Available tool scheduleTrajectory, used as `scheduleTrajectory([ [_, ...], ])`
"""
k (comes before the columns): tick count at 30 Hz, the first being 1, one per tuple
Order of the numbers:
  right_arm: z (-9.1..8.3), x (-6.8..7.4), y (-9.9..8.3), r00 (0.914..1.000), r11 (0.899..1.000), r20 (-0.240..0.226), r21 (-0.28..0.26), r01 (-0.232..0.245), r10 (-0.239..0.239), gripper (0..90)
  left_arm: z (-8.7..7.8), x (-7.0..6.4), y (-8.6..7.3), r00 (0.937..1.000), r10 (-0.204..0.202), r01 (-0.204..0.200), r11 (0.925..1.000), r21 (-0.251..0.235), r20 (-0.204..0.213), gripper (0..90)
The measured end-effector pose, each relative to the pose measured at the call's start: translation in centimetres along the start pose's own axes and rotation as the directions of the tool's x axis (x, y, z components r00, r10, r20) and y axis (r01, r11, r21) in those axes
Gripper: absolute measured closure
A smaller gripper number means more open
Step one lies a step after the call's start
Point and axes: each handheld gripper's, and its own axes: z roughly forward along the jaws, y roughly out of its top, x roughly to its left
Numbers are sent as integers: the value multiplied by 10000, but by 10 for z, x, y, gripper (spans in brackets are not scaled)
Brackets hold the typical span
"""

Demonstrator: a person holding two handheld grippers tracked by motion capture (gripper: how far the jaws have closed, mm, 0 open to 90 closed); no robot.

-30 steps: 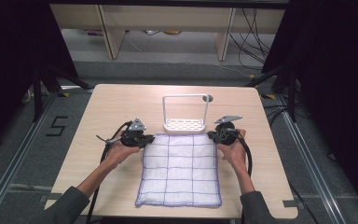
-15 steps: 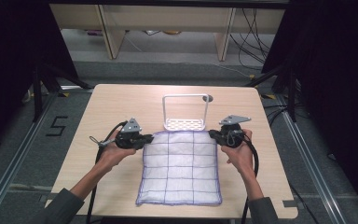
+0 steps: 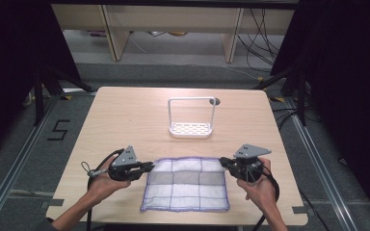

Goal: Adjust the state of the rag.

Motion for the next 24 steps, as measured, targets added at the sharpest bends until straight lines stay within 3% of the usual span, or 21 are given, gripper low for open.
scheduleTrajectory([
  [3,-4,9,-11,9997,9999,-243,156,62,-58,867,-2,-8,-5,9998,-29,31,9999,-106,178,839],
  [4,-5,10,-14,9997,9997,-103,56,219,-218,867,-3,-10,-6,9997,-56,58,10000,-69,224,839],
  [6,-4,13,-21,9993,9996,-297,212,211,-204,867,-6,-13,-8,9996,10,-11,10000,25,277,839],
  [8,-5,15,-23,9998,9994,-195,332,23,-16,867,-6,-15,-10,9996,-47,47,10000,4,290,839],
  [11,-3,20,-31,9993,9989,-355,468,-98,114,866,-7,-21,-14,9992,93,-100,9998,178,386,837],
  [13,-1,21,-36,9990,9985,-407,516,207,-187,865,-7,-25,-19,9986,160,-175,9994,292,512,835],
  [15,0,23,-40,9987,9983,-483,560,184,-157,863,-6,-28,-22,9982,171,-190,9993,337,570,832],
  [16,-1,25,-42,9985,9972,-533,747,-44,84,862,-6,-28,-23,9974,382,-411,9980,475,616,831],
  [17,-1,25,-44,9981,9970,-616,778,-25,73,862,-4,-30,-25,9965,346,-370,9989,294,766,830],
  [18,-1,26,-46,9985,9974,-546,721,94,-54,861,-5,-32,-26,9966,215,-249,9988,427,791,827],
  [19,-1,28,-48,9983,9969,-574,784,-25,70,860,-6,-33,-26,9956,412,-456,9977,505,839,825],
  [24,-5,33,-56,9966,9967,-815,791,195,-130,856,-9,-39,-31,9933,414,-472,9976,515,1078,813],
])
